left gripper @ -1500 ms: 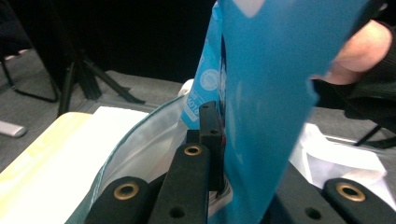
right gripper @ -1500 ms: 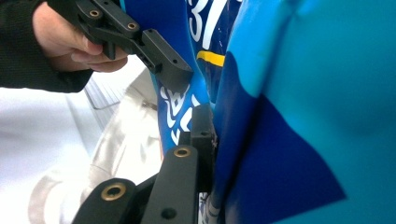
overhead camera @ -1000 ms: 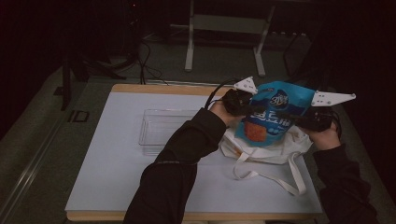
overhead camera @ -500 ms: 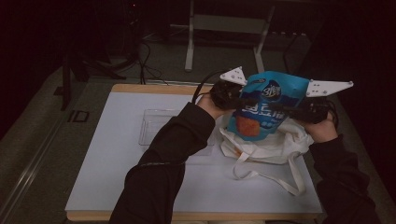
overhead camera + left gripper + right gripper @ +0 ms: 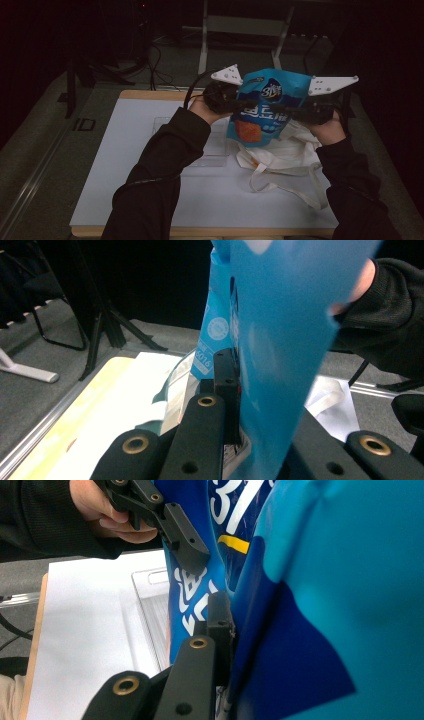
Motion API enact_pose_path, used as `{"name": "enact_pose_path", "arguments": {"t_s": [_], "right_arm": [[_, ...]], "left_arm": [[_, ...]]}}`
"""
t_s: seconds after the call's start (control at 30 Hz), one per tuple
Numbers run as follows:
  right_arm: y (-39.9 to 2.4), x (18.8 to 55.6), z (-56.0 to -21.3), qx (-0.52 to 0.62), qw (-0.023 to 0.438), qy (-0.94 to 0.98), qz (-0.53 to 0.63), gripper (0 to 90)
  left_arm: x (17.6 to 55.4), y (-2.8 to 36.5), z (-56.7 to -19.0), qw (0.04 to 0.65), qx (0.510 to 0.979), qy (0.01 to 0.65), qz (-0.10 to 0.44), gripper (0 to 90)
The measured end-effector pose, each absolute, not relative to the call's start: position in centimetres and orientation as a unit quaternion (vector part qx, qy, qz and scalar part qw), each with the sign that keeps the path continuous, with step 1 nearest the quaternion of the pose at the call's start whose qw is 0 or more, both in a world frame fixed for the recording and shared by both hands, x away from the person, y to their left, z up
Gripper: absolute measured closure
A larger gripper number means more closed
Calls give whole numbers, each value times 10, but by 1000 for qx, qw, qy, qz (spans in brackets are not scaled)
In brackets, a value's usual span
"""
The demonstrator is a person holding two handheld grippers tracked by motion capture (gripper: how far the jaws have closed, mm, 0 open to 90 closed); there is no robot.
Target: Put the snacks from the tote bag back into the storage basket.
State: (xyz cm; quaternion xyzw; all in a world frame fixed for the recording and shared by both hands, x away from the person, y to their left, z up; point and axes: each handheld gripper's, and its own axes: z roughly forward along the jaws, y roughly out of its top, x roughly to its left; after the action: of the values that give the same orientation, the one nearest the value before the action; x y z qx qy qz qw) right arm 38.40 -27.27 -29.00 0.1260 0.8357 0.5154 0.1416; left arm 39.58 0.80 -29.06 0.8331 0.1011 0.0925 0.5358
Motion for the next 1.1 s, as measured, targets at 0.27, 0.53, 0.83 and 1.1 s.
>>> {"name": "enact_pose_path", "arguments": {"t_s": [0.27, 0.53, 0.83, 1.1], "right_arm": [[-245, 390, -291, 113, 127, 839, 517, 846], [-216, 391, -291, 95, 116, 844, 515, 847], [-183, 391, -293, 75, 104, 850, 511, 848], [-156, 395, -299, 68, 97, 851, 511, 849]], "left_arm": [[391, 36, -290, 527, 836, 110, 104, 900], [383, 65, -290, 525, 837, 114, 110, 900], [379, 99, -295, 526, 837, 111, 106, 900], [377, 125, -300, 522, 837, 123, 110, 900]]}}
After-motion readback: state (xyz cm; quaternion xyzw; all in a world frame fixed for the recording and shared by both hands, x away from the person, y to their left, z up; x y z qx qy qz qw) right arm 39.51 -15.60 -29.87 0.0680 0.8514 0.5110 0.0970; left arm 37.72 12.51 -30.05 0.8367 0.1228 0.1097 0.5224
